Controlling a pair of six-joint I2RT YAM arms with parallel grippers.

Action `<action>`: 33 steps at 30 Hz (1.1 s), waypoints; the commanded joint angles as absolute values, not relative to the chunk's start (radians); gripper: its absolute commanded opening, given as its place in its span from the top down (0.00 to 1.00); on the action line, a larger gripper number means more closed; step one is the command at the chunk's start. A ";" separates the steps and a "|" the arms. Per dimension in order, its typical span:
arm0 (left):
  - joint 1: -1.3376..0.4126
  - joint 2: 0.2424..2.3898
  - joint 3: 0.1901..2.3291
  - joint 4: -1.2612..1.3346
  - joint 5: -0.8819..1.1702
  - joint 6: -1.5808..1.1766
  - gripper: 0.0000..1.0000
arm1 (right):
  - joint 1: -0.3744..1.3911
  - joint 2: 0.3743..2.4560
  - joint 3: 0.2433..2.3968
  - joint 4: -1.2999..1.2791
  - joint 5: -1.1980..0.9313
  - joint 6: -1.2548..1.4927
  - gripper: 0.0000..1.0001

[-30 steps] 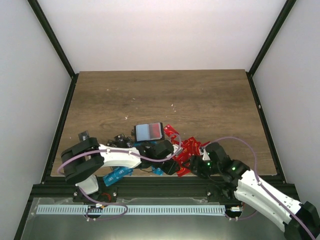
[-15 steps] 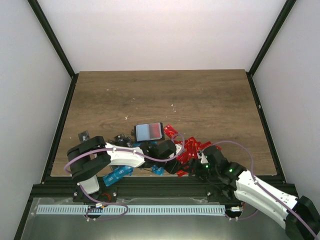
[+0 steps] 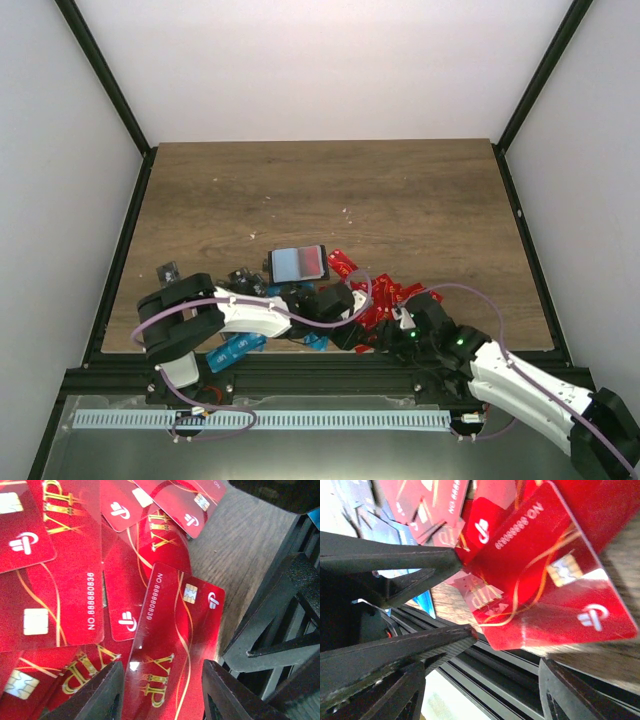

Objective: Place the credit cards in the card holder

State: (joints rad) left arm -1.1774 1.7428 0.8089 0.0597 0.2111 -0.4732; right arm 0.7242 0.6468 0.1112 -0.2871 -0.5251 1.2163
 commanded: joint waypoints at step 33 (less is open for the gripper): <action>-1.239 1.759 0.767 0.146 0.292 -0.530 0.75 | 0.727 0.367 0.098 -0.681 -0.320 1.405 0.54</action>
State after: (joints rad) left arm -1.2144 1.7565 0.7727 0.1547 0.2642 -0.5392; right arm 0.7292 0.3305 0.1329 -0.4561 -0.4240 1.3853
